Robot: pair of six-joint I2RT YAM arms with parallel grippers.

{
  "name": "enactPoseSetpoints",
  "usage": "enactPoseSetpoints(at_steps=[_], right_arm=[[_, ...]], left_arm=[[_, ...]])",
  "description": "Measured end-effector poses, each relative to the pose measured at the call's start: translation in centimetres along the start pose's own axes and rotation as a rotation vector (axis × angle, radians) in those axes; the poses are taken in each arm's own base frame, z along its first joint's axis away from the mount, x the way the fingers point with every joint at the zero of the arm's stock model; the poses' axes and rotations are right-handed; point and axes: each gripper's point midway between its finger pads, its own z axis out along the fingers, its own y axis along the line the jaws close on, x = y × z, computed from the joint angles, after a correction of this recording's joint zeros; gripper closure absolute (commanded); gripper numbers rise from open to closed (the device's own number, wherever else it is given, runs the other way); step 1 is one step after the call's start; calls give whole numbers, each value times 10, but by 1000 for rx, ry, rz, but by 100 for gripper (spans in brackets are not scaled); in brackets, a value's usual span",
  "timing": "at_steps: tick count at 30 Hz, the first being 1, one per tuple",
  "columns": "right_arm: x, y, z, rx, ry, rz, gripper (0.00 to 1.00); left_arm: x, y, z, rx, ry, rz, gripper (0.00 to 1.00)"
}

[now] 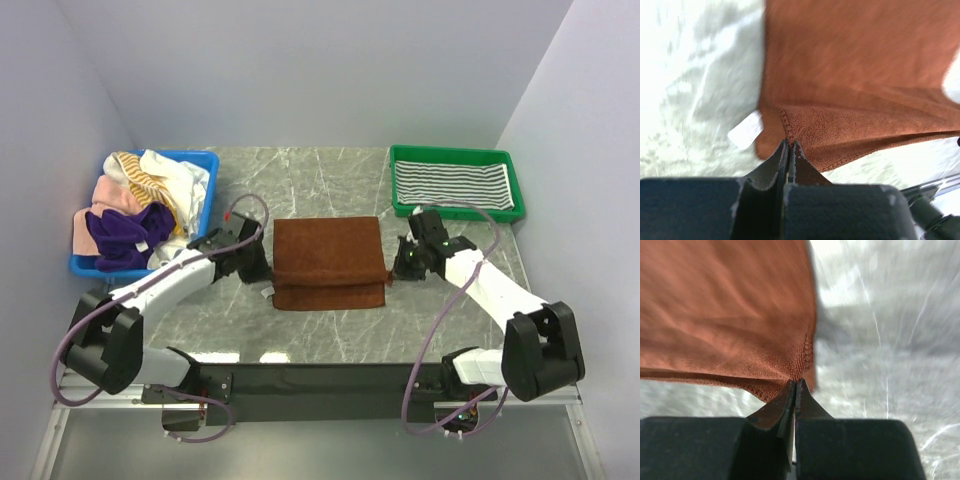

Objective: Fold and stack the towels
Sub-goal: Fold the towel

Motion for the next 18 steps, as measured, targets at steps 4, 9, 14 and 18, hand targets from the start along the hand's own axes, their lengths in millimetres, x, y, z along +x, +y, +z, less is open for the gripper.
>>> enactPoseSetpoints(at_steps=[4,9,14,18], right_arm=[[-39,18,-17,-19,-107,-16,100],[-97,44,-34,-33,-235,-30,100],[-170,73,-49,-52,-410,-59,100],[-214,85,-44,-50,-492,-72,100]], left_arm=[[-42,-26,-15,21,-83,24,99],[-119,-61,-23,35,-189,32,99],[-191,-92,-33,80,-308,43,99],[-231,-103,-32,101,-375,46,99]])
